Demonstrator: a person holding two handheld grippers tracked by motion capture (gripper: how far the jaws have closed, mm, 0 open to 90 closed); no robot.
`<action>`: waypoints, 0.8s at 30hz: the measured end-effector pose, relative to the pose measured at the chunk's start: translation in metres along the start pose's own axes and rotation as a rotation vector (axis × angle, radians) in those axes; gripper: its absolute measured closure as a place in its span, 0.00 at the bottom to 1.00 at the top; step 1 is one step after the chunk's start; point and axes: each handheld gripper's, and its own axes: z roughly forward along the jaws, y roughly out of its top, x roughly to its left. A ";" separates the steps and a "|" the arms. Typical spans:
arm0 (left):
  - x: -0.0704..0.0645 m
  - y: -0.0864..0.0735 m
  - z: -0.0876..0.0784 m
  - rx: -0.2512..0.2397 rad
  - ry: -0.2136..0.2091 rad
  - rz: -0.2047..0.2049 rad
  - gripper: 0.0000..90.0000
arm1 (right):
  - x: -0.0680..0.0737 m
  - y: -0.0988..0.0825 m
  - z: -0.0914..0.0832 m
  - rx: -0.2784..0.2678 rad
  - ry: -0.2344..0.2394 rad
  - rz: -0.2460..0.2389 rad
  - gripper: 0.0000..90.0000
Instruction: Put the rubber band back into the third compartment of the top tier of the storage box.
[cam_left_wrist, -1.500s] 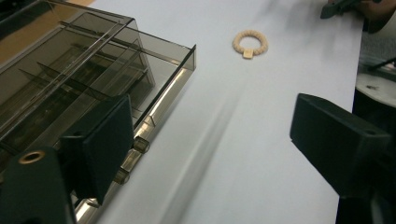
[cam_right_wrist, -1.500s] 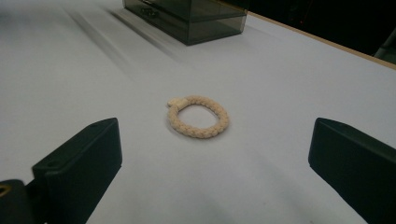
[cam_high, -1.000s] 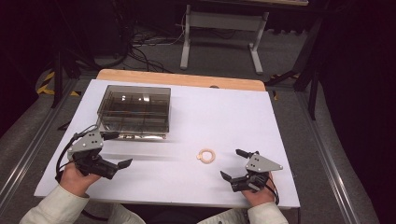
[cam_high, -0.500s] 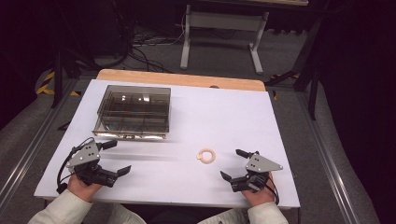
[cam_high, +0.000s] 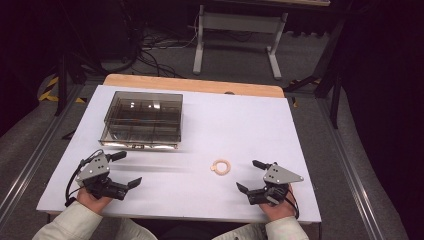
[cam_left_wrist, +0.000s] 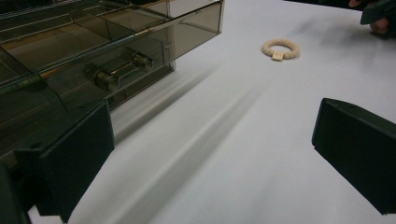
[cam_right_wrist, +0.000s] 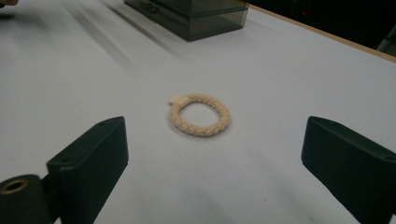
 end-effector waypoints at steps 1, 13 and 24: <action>0.000 0.000 0.000 0.001 -0.001 0.001 0.00 | 0.000 0.001 0.000 0.002 0.000 0.001 0.11; -0.002 0.000 -0.001 0.000 0.016 0.012 0.00 | -0.002 0.026 0.005 0.126 -0.026 0.026 0.33; -0.001 0.000 -0.002 0.001 0.015 0.009 0.00 | -0.002 0.048 0.027 0.233 0.054 0.015 0.45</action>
